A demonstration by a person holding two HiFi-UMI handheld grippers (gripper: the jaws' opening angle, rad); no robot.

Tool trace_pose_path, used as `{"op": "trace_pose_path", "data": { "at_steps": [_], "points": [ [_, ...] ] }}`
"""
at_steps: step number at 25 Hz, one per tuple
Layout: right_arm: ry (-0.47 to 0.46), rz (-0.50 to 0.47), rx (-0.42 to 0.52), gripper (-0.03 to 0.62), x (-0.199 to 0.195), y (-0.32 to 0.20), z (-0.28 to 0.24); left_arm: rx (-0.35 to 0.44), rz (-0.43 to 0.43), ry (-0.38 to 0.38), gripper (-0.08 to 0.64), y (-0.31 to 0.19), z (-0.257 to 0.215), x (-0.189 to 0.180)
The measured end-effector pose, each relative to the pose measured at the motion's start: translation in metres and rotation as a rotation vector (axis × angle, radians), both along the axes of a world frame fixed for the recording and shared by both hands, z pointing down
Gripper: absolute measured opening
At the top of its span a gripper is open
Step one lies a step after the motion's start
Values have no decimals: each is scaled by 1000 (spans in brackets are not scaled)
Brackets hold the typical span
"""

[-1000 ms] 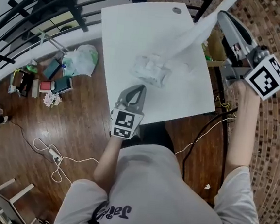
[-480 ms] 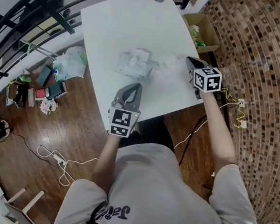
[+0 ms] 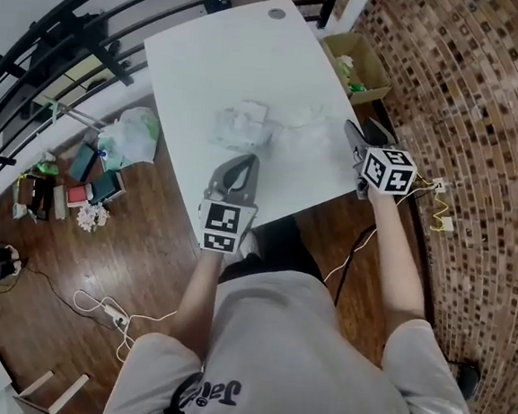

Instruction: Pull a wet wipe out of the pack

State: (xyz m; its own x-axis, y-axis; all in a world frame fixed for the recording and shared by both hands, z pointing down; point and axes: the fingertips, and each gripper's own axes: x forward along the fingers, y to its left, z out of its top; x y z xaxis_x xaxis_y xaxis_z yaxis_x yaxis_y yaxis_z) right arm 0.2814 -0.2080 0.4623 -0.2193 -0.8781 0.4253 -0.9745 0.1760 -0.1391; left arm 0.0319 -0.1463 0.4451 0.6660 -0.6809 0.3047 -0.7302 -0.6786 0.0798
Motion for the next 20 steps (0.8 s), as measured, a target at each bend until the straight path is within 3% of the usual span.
{"op": "trace_pose_path", "data": {
  "at_steps": [2, 3, 5, 10, 16, 20],
  "points": [
    [20, -29, 106, 200, -20, 22, -48, 41, -20, 30, 14, 4, -26, -10],
    [38, -44, 164, 156, -32, 35, -71, 65, -33, 41, 14, 7, -40, -15],
    [61, -64, 277, -3, -54, 63, -115, 119, -61, 57, 14, 15, -68, -26],
    [55, -72, 464, -8, -97, 134, -181, 242, -168, 91, 14, 56, -127, -52],
    [17, -234, 480, -8, -140, 205, -175, 282, -291, 95, 14, 134, -139, -47],
    [-52, -235, 441, -8, -136, 285, -158, 230, -298, 40, 14, 227, -118, -33]
  ]
}}
